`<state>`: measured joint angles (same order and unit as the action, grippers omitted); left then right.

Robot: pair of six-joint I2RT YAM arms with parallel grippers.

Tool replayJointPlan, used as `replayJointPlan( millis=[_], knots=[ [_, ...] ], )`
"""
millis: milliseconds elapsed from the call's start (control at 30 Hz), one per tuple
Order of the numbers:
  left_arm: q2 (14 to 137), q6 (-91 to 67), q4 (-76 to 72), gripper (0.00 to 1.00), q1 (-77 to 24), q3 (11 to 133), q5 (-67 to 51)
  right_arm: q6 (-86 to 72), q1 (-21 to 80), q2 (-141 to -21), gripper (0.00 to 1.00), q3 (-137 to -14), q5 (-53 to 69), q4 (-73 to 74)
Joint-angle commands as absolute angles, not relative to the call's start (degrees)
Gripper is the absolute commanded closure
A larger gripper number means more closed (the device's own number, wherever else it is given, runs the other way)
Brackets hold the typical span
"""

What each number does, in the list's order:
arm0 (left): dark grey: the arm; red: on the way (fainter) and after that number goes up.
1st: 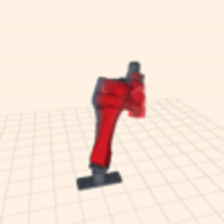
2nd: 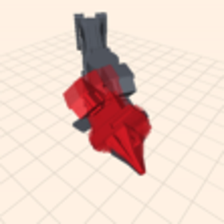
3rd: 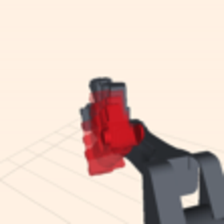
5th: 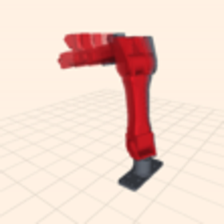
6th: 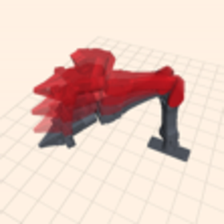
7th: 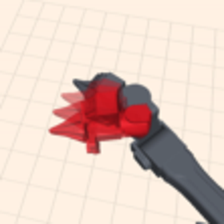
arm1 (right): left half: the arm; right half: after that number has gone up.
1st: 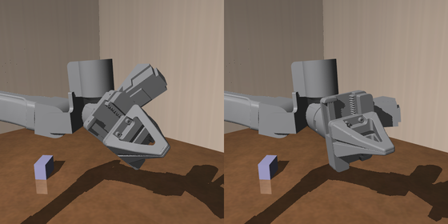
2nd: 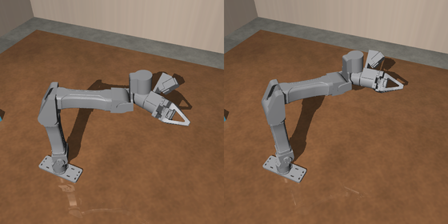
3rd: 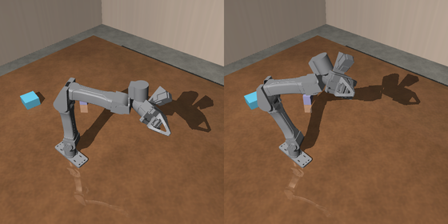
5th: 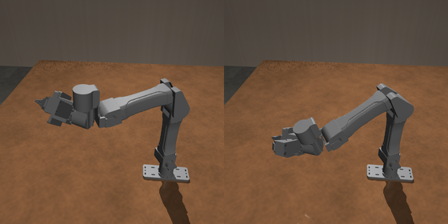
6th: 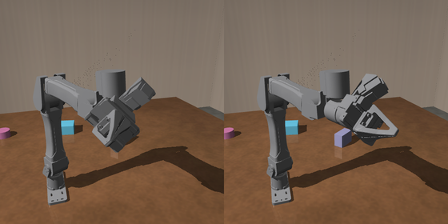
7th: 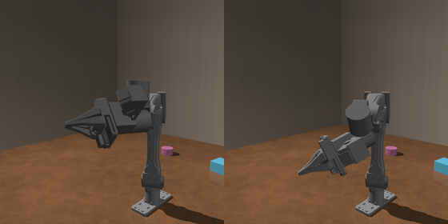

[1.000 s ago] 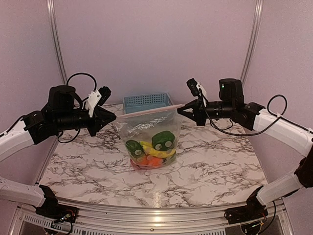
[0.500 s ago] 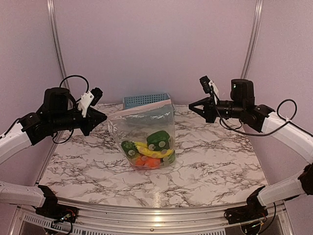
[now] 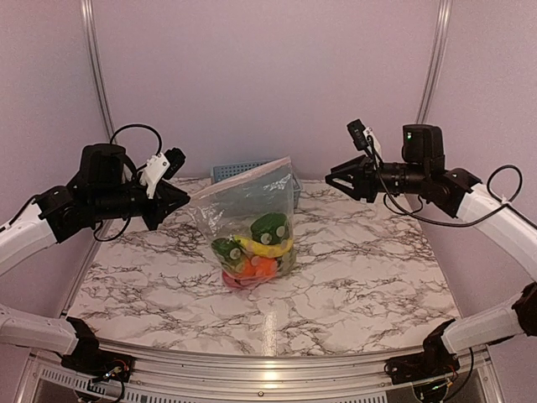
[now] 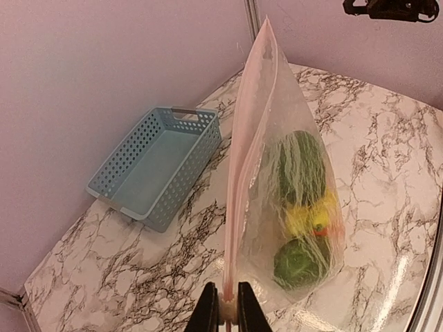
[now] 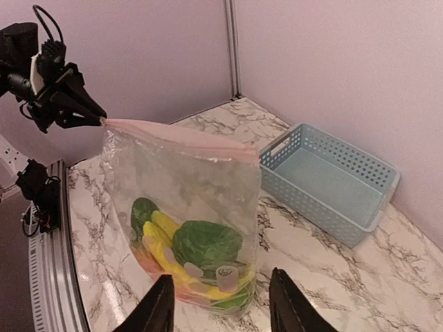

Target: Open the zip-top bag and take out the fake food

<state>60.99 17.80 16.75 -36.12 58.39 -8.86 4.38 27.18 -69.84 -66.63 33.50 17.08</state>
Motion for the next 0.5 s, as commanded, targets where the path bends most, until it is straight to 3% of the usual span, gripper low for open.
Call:
replayJointPlan(
  millis=[0, 33, 167, 467],
  knots=[
    [64.18, 22.76, 18.24, 0.97, -41.89, 64.53, -7.18, 7.29, 27.19, -73.28, 0.33, -78.63, 37.17, 23.44],
    [65.43, 23.98, 18.66, 0.98, -43.98, 65.78, -6.03, 7.76, 27.36, -74.17, 0.24, -81.48, 37.21, 24.94],
    [70.99, 27.49, 21.14, 0.98, -50.5, 71.2, -2.85, 9.18, 27.96, -76.13, 0.21, -87.99, 36.35, 28.88],
    [72.92, 29.07, 20.41, 0.98, -55.79, 72.91, -0.26, 17.97, 39.0, -82.28, 0.35, -97.1, 29.6, 45.05]
  ],
)
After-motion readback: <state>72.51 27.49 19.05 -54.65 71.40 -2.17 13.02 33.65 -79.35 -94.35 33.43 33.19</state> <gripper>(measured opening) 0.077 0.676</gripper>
